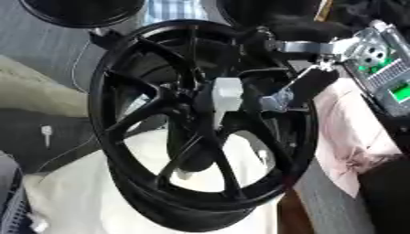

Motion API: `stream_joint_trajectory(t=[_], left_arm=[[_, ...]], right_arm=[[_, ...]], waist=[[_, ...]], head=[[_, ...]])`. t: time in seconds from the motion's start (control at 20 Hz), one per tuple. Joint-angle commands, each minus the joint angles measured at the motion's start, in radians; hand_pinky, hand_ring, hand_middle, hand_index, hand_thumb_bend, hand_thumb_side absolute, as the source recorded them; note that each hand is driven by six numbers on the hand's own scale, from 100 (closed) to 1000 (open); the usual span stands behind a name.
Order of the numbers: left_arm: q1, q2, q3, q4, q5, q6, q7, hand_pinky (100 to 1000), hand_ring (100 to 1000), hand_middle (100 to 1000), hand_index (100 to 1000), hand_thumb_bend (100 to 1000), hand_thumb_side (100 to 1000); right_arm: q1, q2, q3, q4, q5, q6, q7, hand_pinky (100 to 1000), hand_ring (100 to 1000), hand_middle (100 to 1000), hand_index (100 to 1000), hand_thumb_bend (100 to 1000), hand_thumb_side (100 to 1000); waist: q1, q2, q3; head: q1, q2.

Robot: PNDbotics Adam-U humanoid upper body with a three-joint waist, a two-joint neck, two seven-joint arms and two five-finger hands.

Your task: Pull the pin out of the wheel hub.

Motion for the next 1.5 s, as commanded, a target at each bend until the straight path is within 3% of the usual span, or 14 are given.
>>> stream_joint_trajectory(t=[0.05, 0.4, 0.85, 1.15, 1.3, 1.5], left_arm=[[-0.006, 0.042, 0.004, -0.012, -0.003, -0.001, 0.000, 297, 443, 467, 610, 100, 769], [-0.009, 0.042, 0.003, -0.012, -0.003, -0.002, -0.003, 298, 443, 467, 610, 100, 767], [-0.013, 0.045, 0.003, -0.013, -0.003, -0.004, -0.004, 299, 444, 468, 610, 100, 764], [-0.014, 0.048, 0.002, -0.012, -0.004, -0.004, -0.006, 299, 444, 466, 610, 100, 765], [-0.015, 0.048, 0.001, -0.012, -0.004, -0.004, -0.006, 299, 443, 465, 610, 100, 766], [-0.014, 0.047, 0.002, -0.012, -0.003, -0.003, -0.006, 300, 443, 465, 610, 100, 767]], right_arm=[[-0.005, -0.007, -0.014, -0.022, 0.013, 0.019, -0.022, 837, 855, 791, 889, 129, 421], [-0.004, -0.004, -0.019, -0.029, -0.006, 0.047, -0.054, 845, 857, 777, 908, 204, 418], [-0.007, -0.011, -0.024, -0.056, -0.052, 0.085, -0.037, 847, 856, 771, 910, 240, 344], [-0.003, -0.003, -0.024, -0.046, -0.027, 0.061, -0.038, 854, 862, 775, 905, 253, 260], [0.002, 0.004, -0.022, -0.040, -0.011, 0.050, -0.033, 856, 862, 773, 900, 305, 160], [0.008, 0.010, -0.024, -0.029, 0.010, 0.043, -0.037, 858, 861, 771, 896, 326, 154]], waist=[[0.007, -0.011, 0.001], [0.007, -0.009, 0.003], [0.007, -0.007, 0.008], [0.004, -0.004, 0.018], [0.002, -0.004, 0.025], [0.000, -0.007, 0.029]], head=[[-0.014, -0.002], [-0.005, -0.002], [0.005, -0.002], [0.002, -0.002], [0.002, -0.002], [-0.003, -0.002]])
